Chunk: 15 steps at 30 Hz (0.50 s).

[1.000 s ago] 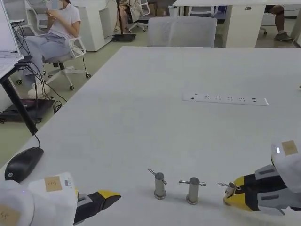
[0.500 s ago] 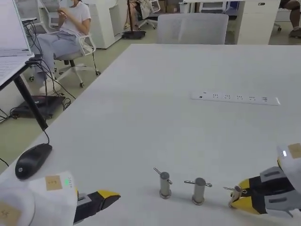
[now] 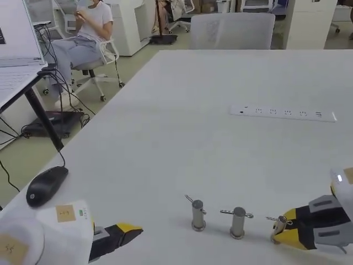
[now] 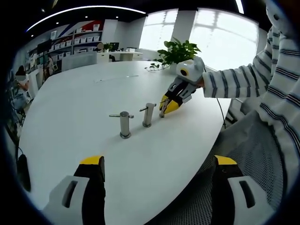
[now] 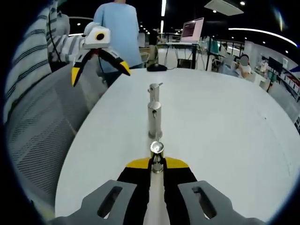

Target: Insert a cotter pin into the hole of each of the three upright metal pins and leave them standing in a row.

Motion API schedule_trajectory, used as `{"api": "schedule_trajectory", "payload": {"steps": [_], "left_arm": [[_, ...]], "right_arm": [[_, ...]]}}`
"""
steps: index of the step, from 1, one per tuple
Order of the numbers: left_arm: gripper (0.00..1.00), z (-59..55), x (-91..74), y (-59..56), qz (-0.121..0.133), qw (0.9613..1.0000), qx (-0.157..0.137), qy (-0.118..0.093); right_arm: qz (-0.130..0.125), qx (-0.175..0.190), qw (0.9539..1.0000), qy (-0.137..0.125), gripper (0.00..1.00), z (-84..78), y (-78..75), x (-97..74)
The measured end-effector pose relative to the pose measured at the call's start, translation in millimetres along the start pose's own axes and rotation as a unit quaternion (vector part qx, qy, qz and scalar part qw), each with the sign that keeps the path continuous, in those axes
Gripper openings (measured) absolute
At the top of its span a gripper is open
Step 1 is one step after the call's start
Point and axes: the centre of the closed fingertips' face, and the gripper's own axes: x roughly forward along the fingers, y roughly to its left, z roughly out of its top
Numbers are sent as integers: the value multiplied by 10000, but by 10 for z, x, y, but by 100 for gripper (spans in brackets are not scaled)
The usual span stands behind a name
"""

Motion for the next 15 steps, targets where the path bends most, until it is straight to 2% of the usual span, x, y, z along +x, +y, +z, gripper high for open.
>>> {"api": "schedule_trajectory", "payload": {"steps": [15], "left_arm": [[95, 26, -17, -24, -7, 10000, -1, -5]], "right_arm": [[-43, 186, 9996, -224, 11, 25, 7, 7]]}}
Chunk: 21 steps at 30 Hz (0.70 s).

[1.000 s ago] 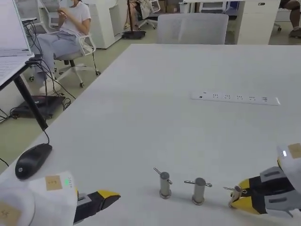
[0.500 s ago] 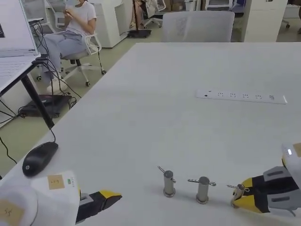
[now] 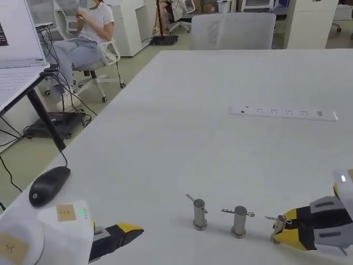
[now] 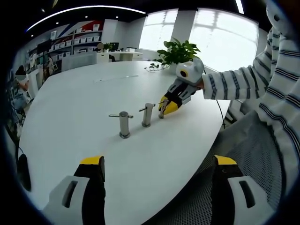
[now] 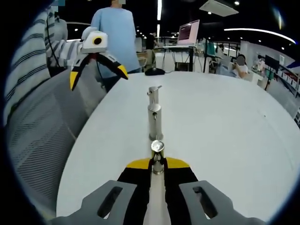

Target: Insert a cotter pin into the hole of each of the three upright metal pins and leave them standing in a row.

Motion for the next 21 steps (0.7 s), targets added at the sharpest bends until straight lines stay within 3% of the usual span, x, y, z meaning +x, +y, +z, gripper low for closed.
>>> {"api": "schedule_trajectory", "payload": {"steps": [21], "left_arm": [[96, -8, 4, -2, 4, 10000, 32, 7]], "right_arm": [[-171, 154, 9997, -98, 19, -36, 8, -58]]}}
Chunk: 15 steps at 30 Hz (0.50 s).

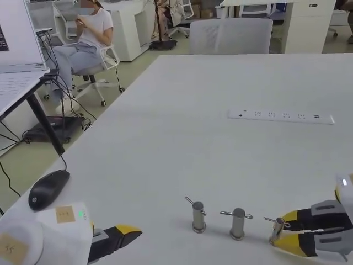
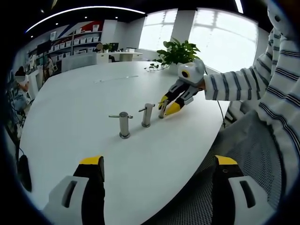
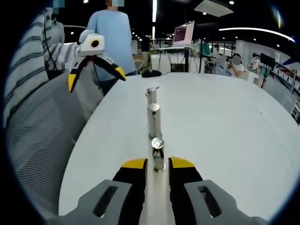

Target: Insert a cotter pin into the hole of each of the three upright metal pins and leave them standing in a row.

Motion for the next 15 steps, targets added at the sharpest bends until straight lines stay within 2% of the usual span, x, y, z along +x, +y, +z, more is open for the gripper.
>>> {"api": "schedule_trajectory", "payload": {"steps": [8, 13, 15], "left_arm": [[96, 9, 5, -5, -24, 10000, 13, -24], [96, -7, 8, 1, -21, 10000, 13, -34], [95, 7, 13, 28, 20, 9999, 97, -64]], "right_arm": [[-120, 131, 9998, -61, 21, -12, 12, -63], [-218, 203, 9995, -132, 24, 58, 19, -129], [-261, 201, 9993, -179, 24, 118, 22, -158]]}}
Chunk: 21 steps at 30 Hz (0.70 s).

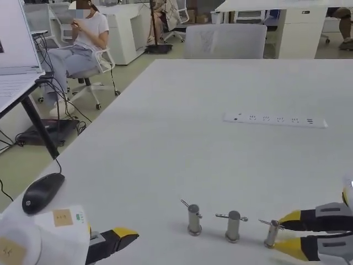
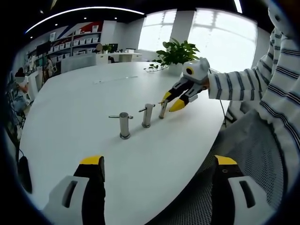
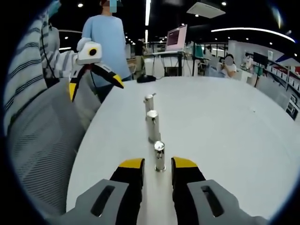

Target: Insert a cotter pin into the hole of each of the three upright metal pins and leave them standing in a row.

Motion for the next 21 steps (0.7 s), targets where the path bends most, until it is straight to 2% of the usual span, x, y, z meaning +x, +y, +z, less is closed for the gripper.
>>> {"api": "schedule_trajectory", "payload": {"steps": [5, 11, 21], "left_arm": [[93, 40, 14, 51, 13, 10000, -11, -77], [93, 39, 32, 57, -26, 9999, -13, -138], [93, 16, 1, 100, 24, 9997, -66, -240]], "right_arm": [[-222, 10, 9997, -101, 27, 173, -14, -92], [-483, 20, 9988, -111, 29, 343, -29, -141], [-604, -88, 9981, -127, 30, 639, 112, -6]]}}
